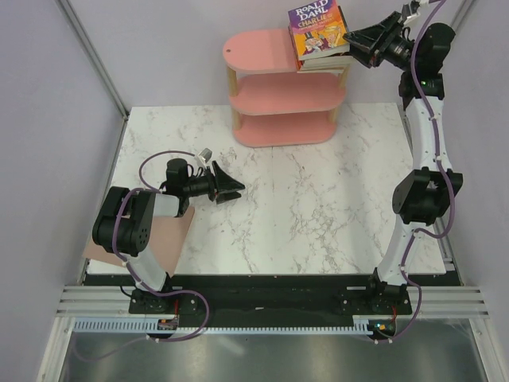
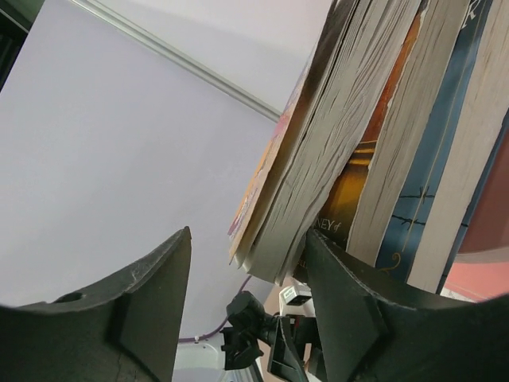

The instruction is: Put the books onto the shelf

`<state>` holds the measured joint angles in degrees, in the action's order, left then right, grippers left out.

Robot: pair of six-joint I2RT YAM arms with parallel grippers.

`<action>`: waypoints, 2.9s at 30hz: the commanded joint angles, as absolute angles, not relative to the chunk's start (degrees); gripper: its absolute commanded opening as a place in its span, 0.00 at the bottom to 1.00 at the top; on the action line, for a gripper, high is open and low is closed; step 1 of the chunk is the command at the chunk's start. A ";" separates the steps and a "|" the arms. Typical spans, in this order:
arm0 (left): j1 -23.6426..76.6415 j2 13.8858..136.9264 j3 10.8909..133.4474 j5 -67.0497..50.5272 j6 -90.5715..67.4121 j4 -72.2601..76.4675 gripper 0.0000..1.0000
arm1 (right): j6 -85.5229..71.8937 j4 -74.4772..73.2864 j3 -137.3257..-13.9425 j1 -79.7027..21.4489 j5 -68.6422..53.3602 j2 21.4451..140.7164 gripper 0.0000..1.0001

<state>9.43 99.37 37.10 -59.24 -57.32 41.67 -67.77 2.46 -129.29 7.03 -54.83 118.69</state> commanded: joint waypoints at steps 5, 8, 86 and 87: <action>9.67 97.12 35.95 -60.64 -54.58 42.01 0.75 | -68.99 8.43 -123.23 7.82 -52.82 114.52 0.57; 9.67 96.94 35.77 -60.56 -54.58 42.01 0.75 | -70.40 10.27 -122.35 7.82 -52.82 114.79 0.54; 9.67 97.03 34.28 -59.94 -50.36 38.32 0.76 | -45.81 -5.26 -101.34 10.72 -33.49 87.90 0.74; 9.67 97.03 34.28 -59.94 -50.45 38.41 0.76 | -45.01 -6.75 -101.42 10.64 -33.40 87.28 0.69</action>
<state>9.45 99.24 34.59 -59.16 -53.52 38.63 -56.60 2.72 -100.99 10.68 -38.83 93.49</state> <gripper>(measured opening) 0.754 0.747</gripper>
